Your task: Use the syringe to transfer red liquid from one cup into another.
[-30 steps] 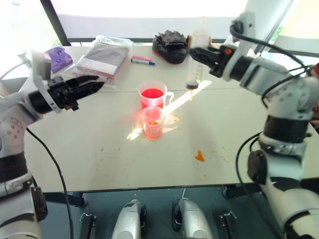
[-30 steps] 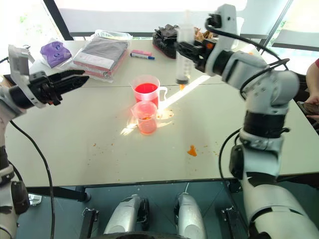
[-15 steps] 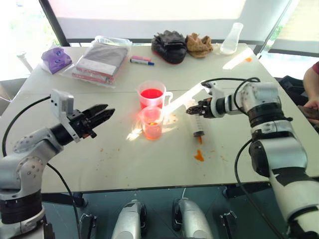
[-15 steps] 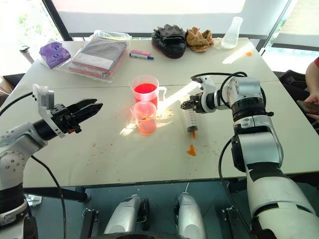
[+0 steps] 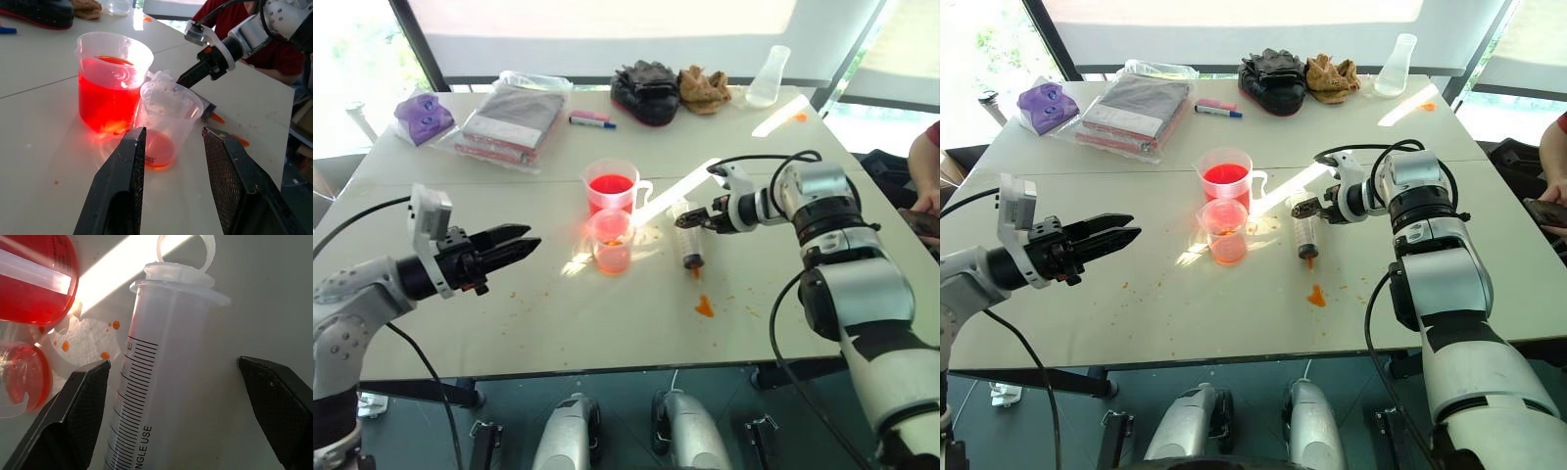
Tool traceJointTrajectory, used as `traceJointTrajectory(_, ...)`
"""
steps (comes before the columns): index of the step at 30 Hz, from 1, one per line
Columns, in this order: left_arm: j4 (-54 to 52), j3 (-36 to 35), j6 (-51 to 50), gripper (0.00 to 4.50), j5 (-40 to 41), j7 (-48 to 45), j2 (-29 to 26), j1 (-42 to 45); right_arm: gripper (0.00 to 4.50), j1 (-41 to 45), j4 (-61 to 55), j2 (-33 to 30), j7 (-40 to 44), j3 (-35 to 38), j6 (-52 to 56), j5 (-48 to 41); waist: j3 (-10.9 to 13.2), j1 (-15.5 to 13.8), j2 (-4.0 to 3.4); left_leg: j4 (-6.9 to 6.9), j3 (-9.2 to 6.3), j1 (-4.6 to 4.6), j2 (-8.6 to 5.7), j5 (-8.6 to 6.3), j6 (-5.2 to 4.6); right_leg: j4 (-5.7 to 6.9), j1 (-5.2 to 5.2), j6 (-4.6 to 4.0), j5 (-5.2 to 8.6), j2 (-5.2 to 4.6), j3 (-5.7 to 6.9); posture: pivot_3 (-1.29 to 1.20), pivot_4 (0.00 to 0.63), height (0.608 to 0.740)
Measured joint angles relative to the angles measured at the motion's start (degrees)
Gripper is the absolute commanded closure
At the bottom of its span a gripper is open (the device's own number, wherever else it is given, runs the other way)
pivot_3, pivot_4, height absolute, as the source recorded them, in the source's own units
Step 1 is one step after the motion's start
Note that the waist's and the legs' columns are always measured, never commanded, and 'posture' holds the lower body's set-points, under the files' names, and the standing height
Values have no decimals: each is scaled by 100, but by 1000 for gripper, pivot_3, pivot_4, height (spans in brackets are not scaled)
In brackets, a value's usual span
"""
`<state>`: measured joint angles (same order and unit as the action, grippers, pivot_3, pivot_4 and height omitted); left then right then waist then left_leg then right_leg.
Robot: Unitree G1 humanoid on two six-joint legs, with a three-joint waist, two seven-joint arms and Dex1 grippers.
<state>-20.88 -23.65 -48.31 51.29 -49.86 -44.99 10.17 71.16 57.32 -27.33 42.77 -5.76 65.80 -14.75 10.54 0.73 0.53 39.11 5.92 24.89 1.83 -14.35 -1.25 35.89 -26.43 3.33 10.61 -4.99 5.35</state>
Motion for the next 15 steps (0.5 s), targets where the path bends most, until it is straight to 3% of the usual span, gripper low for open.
traceJointTrajectory(5,213,139,179,2579,-133,-431,-379,95,32,-56,-787,-776,316,414,334,-201,6,-15,-6,-1,0,25,-2,-2,-3,-14,-20,-1,0,-2,1,0,150,740)
traceJointTrajectory(8,334,219,284,2579,-218,-618,-496,155,32,-406,-1840,-1237,620,1121,742,-764,5,-3,-4,-14,-2,28,3,-3,-3,-31,-19,2,-1,3,6,0,150,740)
traceJointTrajectory(12,478,153,464,2579,-391,-614,-549,-42,32,-1890,-3351,-1703,806,1743,544,-1128,2,-14,-1,-20,-8,25,6,-5,-4,-56,-4,3,-1,5,17,0,150,740)
traceJointTrajectory(15,476,-54,703,2579,-617,-235,-302,-409,32,-3754,-4646,-1634,759,2065,-849,-1055,4,-19,-6,-22,1,29,3,-7,-7,-64,-7,8,-1,-2,15,0,150,740)
